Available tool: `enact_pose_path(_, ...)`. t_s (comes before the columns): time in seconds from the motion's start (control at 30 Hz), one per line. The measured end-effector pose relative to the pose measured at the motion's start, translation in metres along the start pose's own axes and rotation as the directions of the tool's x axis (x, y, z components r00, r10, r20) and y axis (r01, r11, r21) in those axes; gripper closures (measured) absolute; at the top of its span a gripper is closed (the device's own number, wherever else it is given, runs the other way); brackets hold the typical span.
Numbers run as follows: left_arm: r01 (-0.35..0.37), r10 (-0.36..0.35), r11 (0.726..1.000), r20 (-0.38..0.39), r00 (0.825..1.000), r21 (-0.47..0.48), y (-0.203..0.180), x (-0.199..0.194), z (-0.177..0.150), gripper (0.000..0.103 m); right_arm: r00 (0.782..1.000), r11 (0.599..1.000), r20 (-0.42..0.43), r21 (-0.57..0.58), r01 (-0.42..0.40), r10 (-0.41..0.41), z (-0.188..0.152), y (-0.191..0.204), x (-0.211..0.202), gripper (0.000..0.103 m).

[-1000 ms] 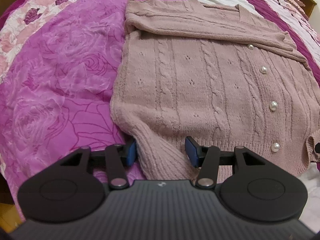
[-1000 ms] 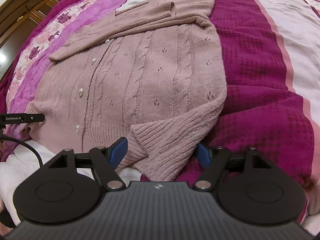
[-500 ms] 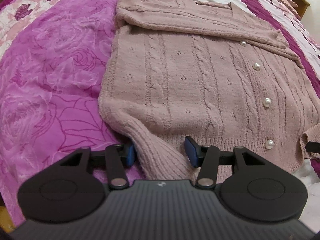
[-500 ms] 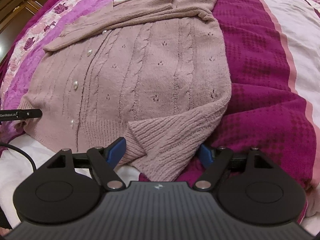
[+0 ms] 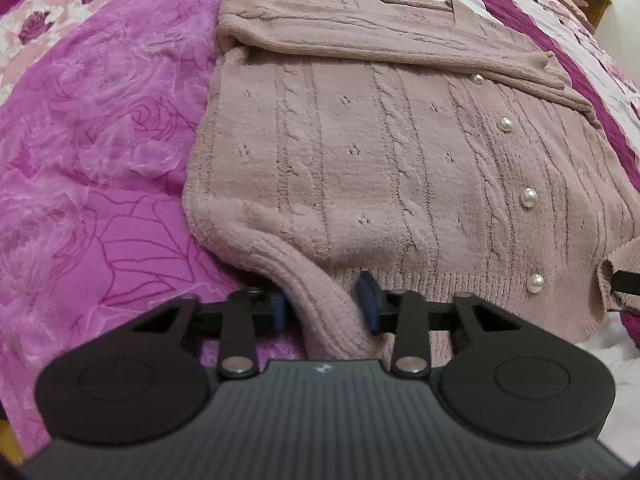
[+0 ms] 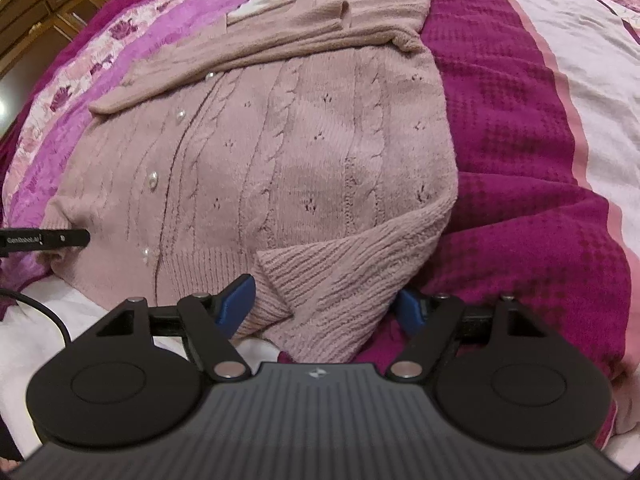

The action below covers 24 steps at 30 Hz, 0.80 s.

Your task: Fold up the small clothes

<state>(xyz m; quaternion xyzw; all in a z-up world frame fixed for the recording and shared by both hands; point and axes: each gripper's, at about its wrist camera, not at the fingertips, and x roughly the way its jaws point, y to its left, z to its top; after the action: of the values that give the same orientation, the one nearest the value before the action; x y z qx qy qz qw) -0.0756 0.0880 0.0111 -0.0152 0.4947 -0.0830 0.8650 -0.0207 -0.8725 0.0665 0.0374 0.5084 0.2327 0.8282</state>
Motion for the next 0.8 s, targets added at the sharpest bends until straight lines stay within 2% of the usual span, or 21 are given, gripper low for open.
enact_pose_path(0.07, 0.024, -0.024, 1.000, -0.005, 1.000, -0.019, 0.002, 0.002, -0.001, 0.082, 1.000, 1.000, 0.011, 0.008, 0.008, -0.008, 0.000, -0.002, -0.002, 0.035)
enact_pose_path(0.17, 0.033, -0.033, 0.999, 0.001, 0.999, -0.030, 0.004, 0.002, -0.001, 0.086, 1.000, 1.000, 0.022, 0.028, 0.010, -0.010, 0.000, -0.006, -0.003, 0.049)
enact_pose_path(0.3, 0.041, -0.040, 0.998, 0.016, 0.999, -0.054, 0.006, -0.001, -0.002, 0.087, 0.999, 0.998, 0.048, 0.059, 0.013, -0.016, -0.002, -0.011, -0.006, 0.072)
enact_pose_path(0.4, 0.047, -0.046, 0.996, 0.025, 0.999, -0.072, 0.009, -0.005, -0.001, 0.087, 0.997, 0.997, 0.076, 0.076, -0.008, 0.002, -0.004, -0.013, -0.011, 0.084)
enact_pose_path(0.47, 0.058, -0.055, 0.995, 0.044, 0.997, -0.075, 0.009, -0.010, -0.001, 0.089, 0.993, 0.995, 0.109, 0.091, -0.045, 0.035, -0.005, -0.017, -0.016, 0.089)
enact_pose_path(0.53, 0.080, -0.074, 0.994, 0.075, 0.994, -0.077, 0.009, -0.017, 0.000, 0.089, 0.985, 0.989, 0.156, 0.109, -0.097, 0.080, -0.005, -0.022, -0.023, 0.089)
enact_pose_path(0.67, 0.127, -0.114, 0.987, 0.128, 0.985, -0.097, 0.010, -0.030, 0.006, 0.089, 0.955, 0.970, 0.253, 0.144, -0.196, 0.155, -0.005, -0.031, -0.036, 0.090)
enact_pose_path(0.8, 0.167, -0.145, 0.981, 0.193, 0.970, -0.100, 0.007, -0.043, 0.018, 0.090, 0.930, 0.959, 0.320, 0.149, -0.240, 0.183, 0.001, -0.032, -0.044, 0.091)
